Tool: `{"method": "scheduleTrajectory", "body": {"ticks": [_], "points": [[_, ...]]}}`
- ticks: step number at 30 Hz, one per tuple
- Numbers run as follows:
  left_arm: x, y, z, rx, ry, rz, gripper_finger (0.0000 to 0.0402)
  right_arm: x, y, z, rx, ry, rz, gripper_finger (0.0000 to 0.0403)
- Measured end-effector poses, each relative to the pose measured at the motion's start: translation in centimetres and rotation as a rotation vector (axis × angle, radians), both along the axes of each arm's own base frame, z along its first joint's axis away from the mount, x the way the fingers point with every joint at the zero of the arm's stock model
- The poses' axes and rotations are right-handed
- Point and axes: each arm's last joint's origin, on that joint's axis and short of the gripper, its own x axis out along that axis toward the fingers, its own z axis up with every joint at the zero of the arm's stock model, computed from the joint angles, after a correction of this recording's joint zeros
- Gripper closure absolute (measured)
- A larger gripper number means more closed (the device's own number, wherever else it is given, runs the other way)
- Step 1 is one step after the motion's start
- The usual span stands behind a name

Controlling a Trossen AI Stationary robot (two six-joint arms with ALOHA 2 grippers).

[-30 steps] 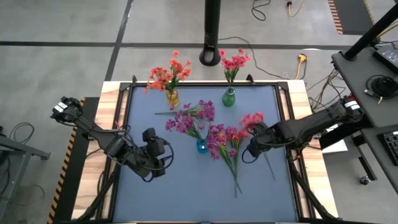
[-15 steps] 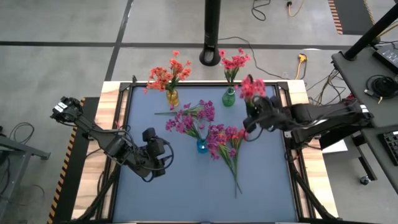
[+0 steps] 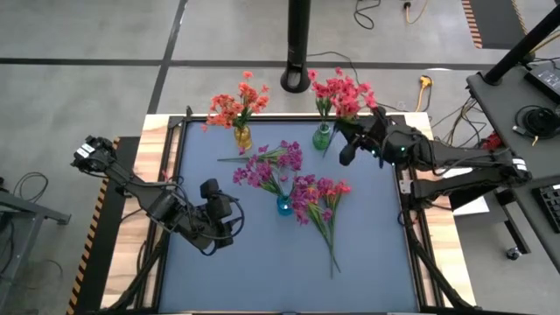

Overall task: Sort flowers into vase by color
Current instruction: Put the right red flower into the green vase

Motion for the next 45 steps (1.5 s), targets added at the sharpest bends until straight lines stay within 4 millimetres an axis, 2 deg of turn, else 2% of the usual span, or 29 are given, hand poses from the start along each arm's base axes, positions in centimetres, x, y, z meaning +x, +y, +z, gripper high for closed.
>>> {"method": "scheduleTrajectory", "body": {"ticks": [6, 14, 22, 27, 45], "points": [[0.0, 0.0, 0.0, 0.001, 0.000, 0.000, 0.0171, 0.0, -1.6, -1.4, -0.108, -0.032, -0.017, 0.0360], [0.0, 0.0, 0.0, 0.001, 0.001, 0.000, 0.0171, -0.7, -3.5, -0.9, -0.189, -0.050, -0.113, 0.0360], [0.0, 0.0, 0.0, 0.001, 0.001, 0.000, 0.0171, -0.9, -5.6, -0.9, -0.186, -0.096, -0.133, 0.0360], [0.0, 0.0, 0.0, 0.001, 0.001, 0.000, 0.0171, -0.5, -6.9, -1.7, -0.170, -0.055, -0.159, 0.0360], [0.0, 0.0, 0.0, 0.007, 0.003, -0.005, 0.0171, 1.3, -8.0, -4.0, -0.094, 0.024, -0.163, 0.0360]]}}
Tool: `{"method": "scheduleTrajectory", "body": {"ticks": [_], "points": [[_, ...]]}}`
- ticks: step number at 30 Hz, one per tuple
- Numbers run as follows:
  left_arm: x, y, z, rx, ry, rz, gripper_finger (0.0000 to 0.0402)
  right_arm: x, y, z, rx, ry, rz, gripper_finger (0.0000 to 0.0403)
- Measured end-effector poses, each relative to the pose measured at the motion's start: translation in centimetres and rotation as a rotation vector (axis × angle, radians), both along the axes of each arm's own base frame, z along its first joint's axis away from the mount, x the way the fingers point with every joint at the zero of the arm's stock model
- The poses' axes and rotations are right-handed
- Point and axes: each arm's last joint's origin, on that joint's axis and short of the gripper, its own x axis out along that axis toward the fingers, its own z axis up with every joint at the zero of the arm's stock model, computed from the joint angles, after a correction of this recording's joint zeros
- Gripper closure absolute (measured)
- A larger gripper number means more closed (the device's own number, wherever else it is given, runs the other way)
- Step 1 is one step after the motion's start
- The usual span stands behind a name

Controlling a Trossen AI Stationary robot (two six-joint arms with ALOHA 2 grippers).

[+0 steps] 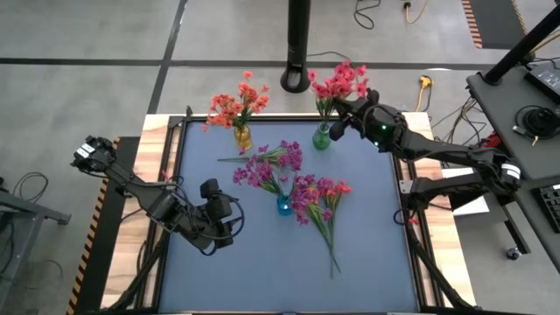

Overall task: Sort flowers into vase by color
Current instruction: Put the right red flower into the green vase

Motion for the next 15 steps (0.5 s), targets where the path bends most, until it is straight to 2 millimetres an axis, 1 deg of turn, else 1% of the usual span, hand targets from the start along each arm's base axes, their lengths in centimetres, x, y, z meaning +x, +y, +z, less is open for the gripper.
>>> {"method": "scheduleTrajectory", "body": {"ticks": [5, 15], "points": [[0.00, 0.01, 0.00, 0.000, 0.000, 0.000, 0.0171, 0.13, -0.08, -0.53, 0.034, 0.022, -0.007, 0.0360], [0.00, 0.01, 0.00, 0.000, 0.000, 0.000, 0.0171, 0.07, -0.06, -0.86, 0.052, 0.054, -0.010, 0.0360]]}}
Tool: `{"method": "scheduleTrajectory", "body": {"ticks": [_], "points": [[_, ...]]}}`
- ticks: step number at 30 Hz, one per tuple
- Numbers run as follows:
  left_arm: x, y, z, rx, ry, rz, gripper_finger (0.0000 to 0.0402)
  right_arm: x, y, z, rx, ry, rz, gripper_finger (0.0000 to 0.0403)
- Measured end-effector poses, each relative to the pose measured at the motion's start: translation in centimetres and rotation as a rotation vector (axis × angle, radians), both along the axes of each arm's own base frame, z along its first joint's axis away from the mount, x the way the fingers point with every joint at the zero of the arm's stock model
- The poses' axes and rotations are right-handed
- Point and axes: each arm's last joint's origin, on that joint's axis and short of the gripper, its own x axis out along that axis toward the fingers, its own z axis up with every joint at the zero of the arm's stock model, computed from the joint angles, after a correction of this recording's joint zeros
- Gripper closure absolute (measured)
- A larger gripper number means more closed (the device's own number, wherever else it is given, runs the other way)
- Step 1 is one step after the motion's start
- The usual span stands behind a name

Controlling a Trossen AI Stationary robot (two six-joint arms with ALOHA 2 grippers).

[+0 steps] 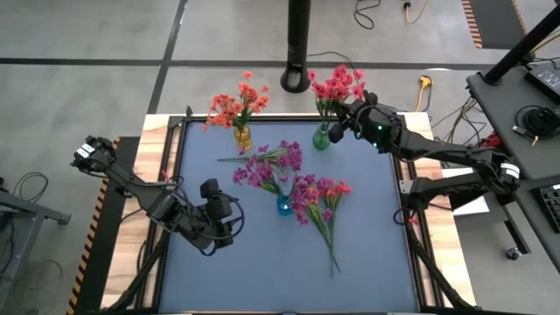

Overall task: Sort flowers into vase by color
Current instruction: Put the right red flower into the green vase

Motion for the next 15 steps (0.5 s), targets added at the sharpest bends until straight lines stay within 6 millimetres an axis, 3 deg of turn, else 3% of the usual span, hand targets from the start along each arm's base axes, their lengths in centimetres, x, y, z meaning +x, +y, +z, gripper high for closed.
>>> {"method": "scheduleTrajectory", "body": {"ticks": [5, 15], "points": [[0.00, 0.00, 0.00, 0.000, 0.000, 0.000, 0.0171, -0.03, 0.02, -0.24, 0.020, 0.013, -0.002, 0.0339], [0.00, -0.01, 0.00, 0.000, 0.000, 0.000, 0.0171, -0.18, 0.09, -0.89, 0.067, 0.061, -0.006, 0.0229]]}}
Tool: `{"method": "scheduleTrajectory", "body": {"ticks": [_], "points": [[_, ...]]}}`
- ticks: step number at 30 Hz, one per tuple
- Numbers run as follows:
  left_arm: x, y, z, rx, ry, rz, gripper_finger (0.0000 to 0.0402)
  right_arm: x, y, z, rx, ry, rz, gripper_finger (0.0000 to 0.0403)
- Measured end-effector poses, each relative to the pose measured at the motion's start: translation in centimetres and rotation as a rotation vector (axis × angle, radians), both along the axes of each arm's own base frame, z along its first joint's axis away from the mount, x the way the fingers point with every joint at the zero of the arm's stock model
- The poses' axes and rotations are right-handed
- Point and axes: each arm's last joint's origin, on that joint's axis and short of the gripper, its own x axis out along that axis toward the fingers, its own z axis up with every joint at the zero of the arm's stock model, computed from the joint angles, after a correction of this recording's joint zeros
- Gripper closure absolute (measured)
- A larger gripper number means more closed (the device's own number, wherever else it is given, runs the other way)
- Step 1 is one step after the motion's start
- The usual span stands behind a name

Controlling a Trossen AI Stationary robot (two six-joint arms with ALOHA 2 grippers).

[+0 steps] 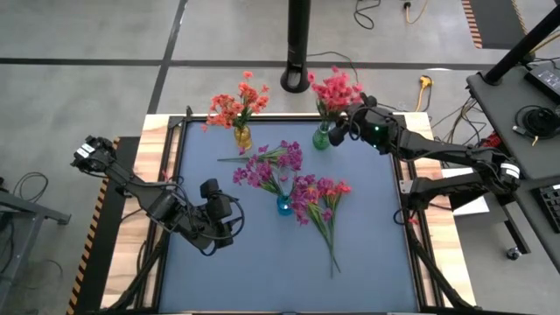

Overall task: Sort flowers into vase by color
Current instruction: Put the right red flower into the green vase

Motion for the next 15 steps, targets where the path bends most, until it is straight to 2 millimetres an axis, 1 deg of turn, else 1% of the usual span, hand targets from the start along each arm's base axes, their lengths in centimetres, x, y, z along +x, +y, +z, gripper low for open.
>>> {"method": "scheduleTrajectory", "body": {"ticks": [9, 15], "points": [[0.0, 0.0, 0.0, 0.000, 0.000, 0.001, 0.0171, -0.4, 0.2, -1.2, 0.108, 0.078, -0.019, 0.0144], [0.0, 0.0, 0.0, 0.000, 0.000, 0.000, 0.0171, -1.6, 0.8, -1.1, 0.147, 0.107, -0.029, 0.0094]]}}
